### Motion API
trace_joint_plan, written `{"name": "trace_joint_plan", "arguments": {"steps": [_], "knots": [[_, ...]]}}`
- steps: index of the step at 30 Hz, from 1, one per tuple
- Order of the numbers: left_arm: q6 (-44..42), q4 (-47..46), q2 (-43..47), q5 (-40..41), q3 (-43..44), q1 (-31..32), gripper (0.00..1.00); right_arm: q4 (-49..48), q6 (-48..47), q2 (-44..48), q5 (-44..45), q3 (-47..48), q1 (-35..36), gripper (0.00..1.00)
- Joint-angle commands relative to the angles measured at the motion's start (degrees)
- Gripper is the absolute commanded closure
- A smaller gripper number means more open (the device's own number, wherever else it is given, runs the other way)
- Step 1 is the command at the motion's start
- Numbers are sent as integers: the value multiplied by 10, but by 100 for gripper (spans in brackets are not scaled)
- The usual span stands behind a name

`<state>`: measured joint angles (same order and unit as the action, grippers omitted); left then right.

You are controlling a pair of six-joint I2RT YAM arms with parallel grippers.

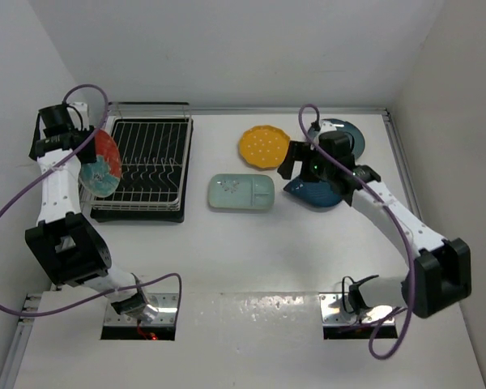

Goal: Load the plates into the dish rack

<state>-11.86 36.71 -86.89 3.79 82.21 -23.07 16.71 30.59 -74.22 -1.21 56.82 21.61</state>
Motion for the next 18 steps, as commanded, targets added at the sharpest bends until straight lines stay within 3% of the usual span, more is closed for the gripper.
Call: {"name": "trace_joint_plan", "arguments": {"steps": [1, 6, 11, 14, 15, 18], "knots": [[14, -34, 4, -15, 13, -6, 47, 21, 47, -42, -55, 40, -31, 0], [14, -20, -6, -15, 49, -11, 32, 28, 72, -89, -46, 69, -77, 0], [1, 11, -20, -20, 101, 1, 25, 39, 93, -141, 58, 99, -141, 0], [-12, 20, -25, -14, 134, 20, 15, 38, 99, -189, 75, 131, -201, 2], [-22, 36, -25, -19, 143, 20, 15, 39, 102, -214, 73, 160, -213, 20], [-45, 69, -25, -53, 178, 31, 13, 20, 114, -299, 70, 199, -282, 58]]}}
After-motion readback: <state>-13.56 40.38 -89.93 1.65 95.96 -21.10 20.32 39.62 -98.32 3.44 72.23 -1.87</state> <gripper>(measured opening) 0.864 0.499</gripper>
